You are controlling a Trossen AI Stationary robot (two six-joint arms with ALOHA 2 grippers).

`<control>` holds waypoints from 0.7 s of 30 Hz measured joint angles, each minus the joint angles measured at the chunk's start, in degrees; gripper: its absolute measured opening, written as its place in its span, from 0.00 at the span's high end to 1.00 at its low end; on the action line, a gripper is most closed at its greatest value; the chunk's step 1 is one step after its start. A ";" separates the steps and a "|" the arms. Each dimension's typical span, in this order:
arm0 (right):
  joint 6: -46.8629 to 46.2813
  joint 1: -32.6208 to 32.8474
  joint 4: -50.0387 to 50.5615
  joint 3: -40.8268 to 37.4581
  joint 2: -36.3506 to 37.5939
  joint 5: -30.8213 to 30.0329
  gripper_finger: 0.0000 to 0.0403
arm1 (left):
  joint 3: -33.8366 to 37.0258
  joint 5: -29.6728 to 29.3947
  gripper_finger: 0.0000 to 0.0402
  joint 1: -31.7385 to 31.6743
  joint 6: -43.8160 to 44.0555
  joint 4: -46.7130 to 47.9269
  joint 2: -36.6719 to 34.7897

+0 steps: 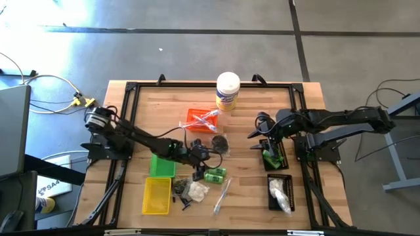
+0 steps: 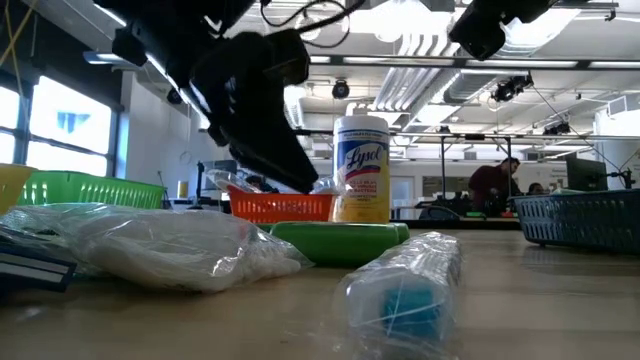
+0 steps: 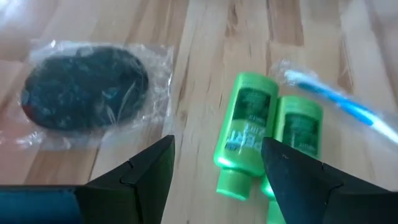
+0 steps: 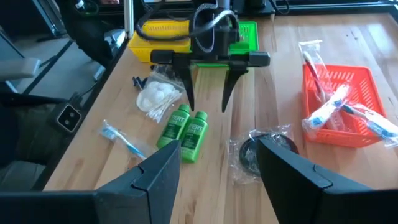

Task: Pick & Place Travel size toiletries
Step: Put the green shampoo into the top black bin

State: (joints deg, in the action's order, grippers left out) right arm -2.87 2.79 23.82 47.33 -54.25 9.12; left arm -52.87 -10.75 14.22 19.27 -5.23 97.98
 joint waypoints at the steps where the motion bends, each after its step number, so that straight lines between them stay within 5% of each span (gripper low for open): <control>1: -0.01 0.00 -0.08 0.00 -0.28 0.00 0.50 | 0.03 0.19 0.42 0.00 0.00 -0.51 0.46; 21: -0.55 0.01 0.38 -0.04 -3.61 0.04 0.50 | -0.13 2.55 0.42 0.04 0.52 -8.05 6.17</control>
State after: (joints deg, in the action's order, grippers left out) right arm -3.42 2.80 24.20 47.29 -57.87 9.16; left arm -52.99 -8.20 14.26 19.79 -13.28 104.15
